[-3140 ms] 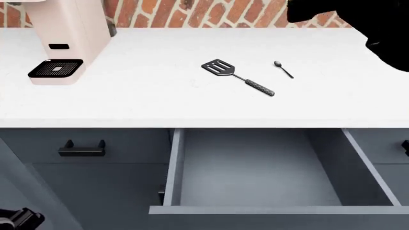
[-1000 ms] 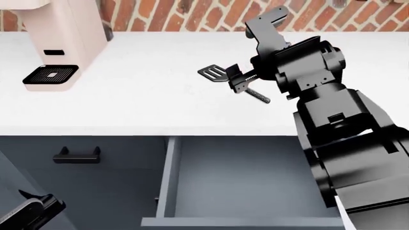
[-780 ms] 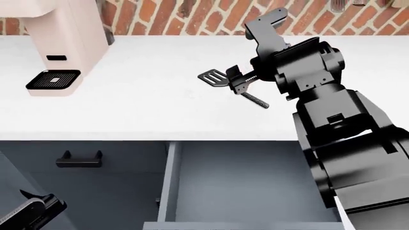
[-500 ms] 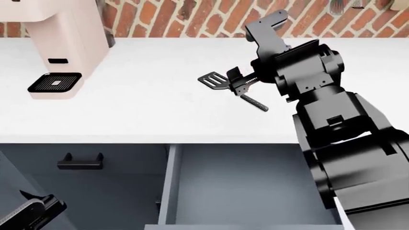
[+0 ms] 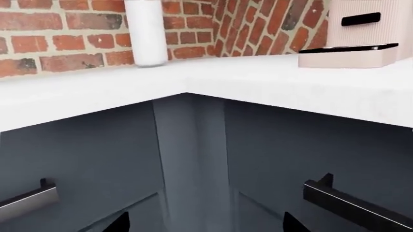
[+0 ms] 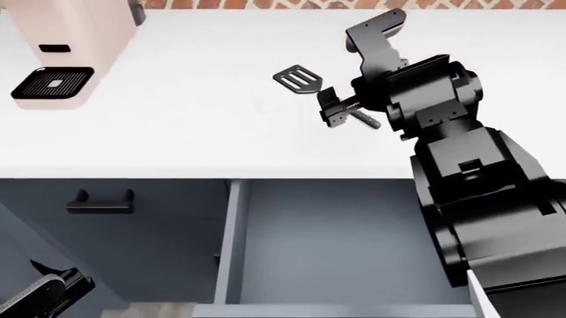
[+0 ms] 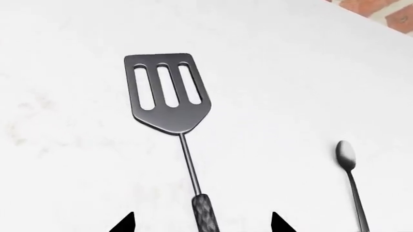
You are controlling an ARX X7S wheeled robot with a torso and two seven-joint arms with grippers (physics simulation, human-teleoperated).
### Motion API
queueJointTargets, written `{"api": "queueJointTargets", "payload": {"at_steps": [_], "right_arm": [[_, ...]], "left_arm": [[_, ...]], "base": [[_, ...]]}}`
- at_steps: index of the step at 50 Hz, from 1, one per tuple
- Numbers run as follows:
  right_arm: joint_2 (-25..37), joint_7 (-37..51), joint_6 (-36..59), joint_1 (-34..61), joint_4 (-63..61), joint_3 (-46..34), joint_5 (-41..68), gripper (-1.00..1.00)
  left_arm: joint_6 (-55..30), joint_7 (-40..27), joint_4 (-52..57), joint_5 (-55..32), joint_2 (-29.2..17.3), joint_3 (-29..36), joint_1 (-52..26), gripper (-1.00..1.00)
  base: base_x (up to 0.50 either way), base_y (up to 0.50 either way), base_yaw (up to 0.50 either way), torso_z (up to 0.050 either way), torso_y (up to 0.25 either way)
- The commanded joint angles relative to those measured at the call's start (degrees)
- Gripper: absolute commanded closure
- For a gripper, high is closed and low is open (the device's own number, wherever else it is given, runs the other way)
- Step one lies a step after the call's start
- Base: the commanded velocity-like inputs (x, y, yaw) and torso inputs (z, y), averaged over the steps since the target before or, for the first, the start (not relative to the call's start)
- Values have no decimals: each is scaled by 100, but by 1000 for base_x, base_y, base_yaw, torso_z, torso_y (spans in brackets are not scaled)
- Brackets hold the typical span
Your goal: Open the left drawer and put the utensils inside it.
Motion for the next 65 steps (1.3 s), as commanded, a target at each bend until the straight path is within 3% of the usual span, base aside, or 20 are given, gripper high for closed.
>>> {"api": "queueJointTargets", "payload": {"at_steps": [1, 51, 52, 65], "right_arm": [[34, 111, -79, 44, 1, -46, -43, -100], [62, 93, -55, 3, 1, 65, -4, -100], [65, 116, -76, 2, 1, 81, -3, 100], [82, 187, -134, 22, 1, 139, -28, 100]], "left_arm": [[20, -9, 19, 26, -15, 23, 25, -100], [97, -22, 3, -57, -37, 48, 28, -100], [120, -10, -8, -65, -36, 50, 25, -100], [211, 12, -36, -102, -40, 44, 45, -100]], "base": [[0, 0, 0, 0, -193], [1, 0, 1, 0, -76], [0, 0, 0, 0, 0], [0, 0, 0, 0, -1]]}}
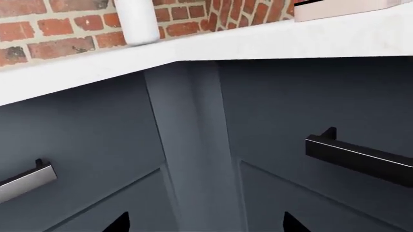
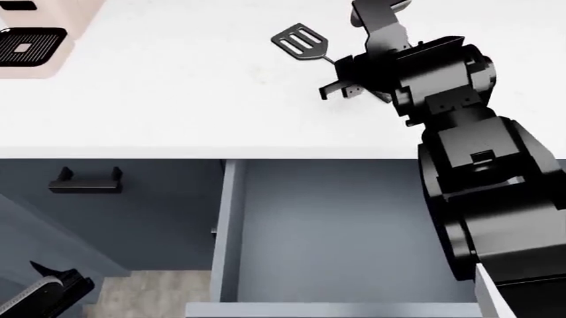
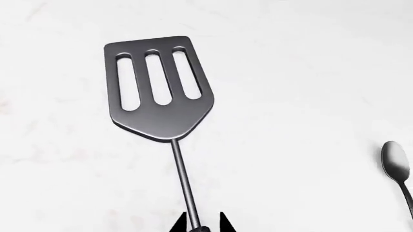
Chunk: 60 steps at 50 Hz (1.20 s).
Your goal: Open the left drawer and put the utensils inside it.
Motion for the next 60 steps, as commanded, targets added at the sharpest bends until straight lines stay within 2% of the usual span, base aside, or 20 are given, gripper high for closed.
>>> {"api": "queueJointTargets", "payload": {"at_steps": [1, 28, 44, 60], "right_arm": [[21, 78, -1, -173, 242, -113, -102, 100], [-20, 187, -126, 38, 242, 49, -82, 100], [-23, 189, -112, 68, 242, 47, -93, 100], [-7, 85, -280, 199, 241, 121, -89, 100]], "left_arm": [[66, 18, -15, -27, -4, 3, 11, -100], [183, 54, -9, -137, -29, -31, 93, -100], [173, 18, 65, -148, -40, -35, 140, -100], [210, -18, 148, -145, -49, -48, 193, -100]], "base": [[0, 0, 0, 0, 0], [0, 0, 0, 0, -1], [0, 0, 0, 0, 101], [0, 0, 0, 0, 10]]}}
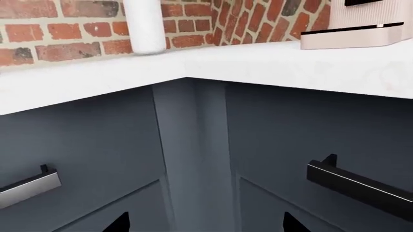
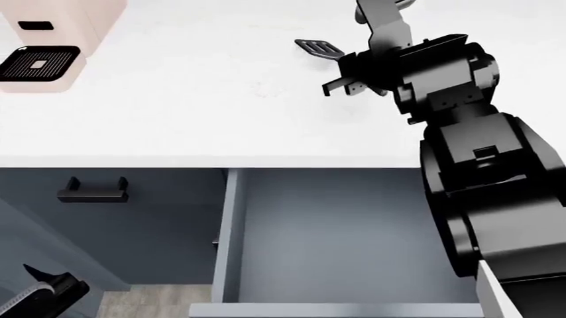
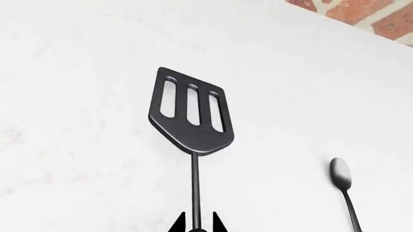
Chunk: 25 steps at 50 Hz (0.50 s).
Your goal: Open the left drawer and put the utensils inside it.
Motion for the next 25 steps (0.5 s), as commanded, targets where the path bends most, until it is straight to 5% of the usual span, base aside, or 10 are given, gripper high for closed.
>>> {"api": "queueJointTargets", "payload": {"at_steps": [1, 20, 25], "right_arm": [[9, -87, -155, 93, -1, 16, -40, 100], [143, -421, -702, 58, -90, -153, -76, 100], [716, -552, 1166, -1300, -3682, -209, -49, 100]], "left_arm": [[10, -30, 73, -5, -8, -10, 38, -100], [8, -52, 152, -7, -22, 4, 72, -100], [-71, -84, 256, 13, -31, 29, 84, -100]], "base": [[0, 0, 0, 0, 0], [0, 0, 0, 0, 0], [0, 0, 0, 0, 0]]}}
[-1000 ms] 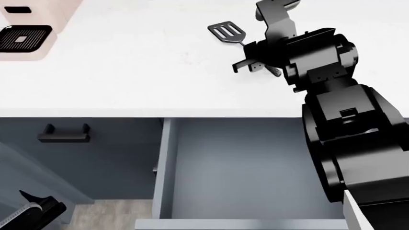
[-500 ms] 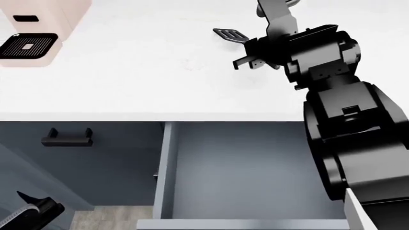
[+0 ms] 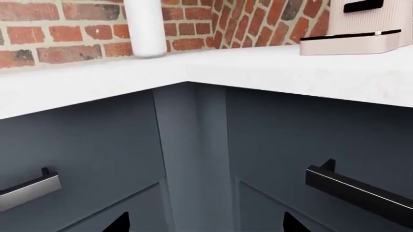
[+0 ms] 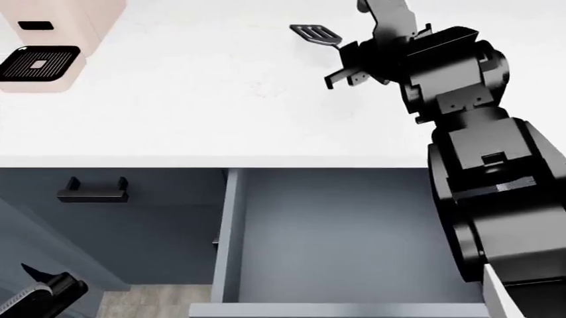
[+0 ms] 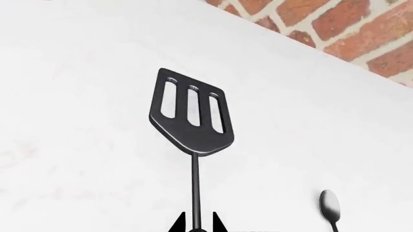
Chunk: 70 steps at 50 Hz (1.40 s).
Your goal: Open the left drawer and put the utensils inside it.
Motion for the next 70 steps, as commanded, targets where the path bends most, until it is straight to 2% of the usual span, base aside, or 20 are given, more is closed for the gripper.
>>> {"api": "queueJointTargets", "payload": {"at_steps": [1, 7, 15, 22, 35, 48, 70], "right_arm": [[588, -269, 1525, -1272, -3440, -103, 4, 100], [963, -417, 2486, -1826, -5272, -20, 134, 100], [1338, -642, 3539, -2115, -6854, 287, 400, 100], [1568, -722, 4154, -2349, -7811, 405, 521, 100], [1891, -1057, 5065, -2508, -9013, 422, 854, 100], [2618, -1613, 5426, -3231, -10276, 437, 1360, 100], [3243, -2018, 5241, -3768, -10820, 549, 1756, 100]], "left_arm": [[-83, -43, 143, 23, -13, 31, 29, -100], [-111, -59, 252, 27, -26, 40, 74, -100], [-145, -70, 332, 32, -35, 63, 91, -100], [-169, -56, 337, 11, -46, 83, 77, -100], [-142, -59, 404, -40, -60, 58, 123, -100], [-122, -66, 436, -26, -57, 88, 138, -100], [-169, -83, 450, -6, -70, 141, 106, -100]], "base": [[0, 0, 0, 0, 0], [0, 0, 0, 0, 0], [0, 0, 0, 0, 0], [0, 0, 0, 0, 12], [0, 0, 0, 0, 172], [0, 0, 0, 0, 0], [0, 0, 0, 0, 0]]}}
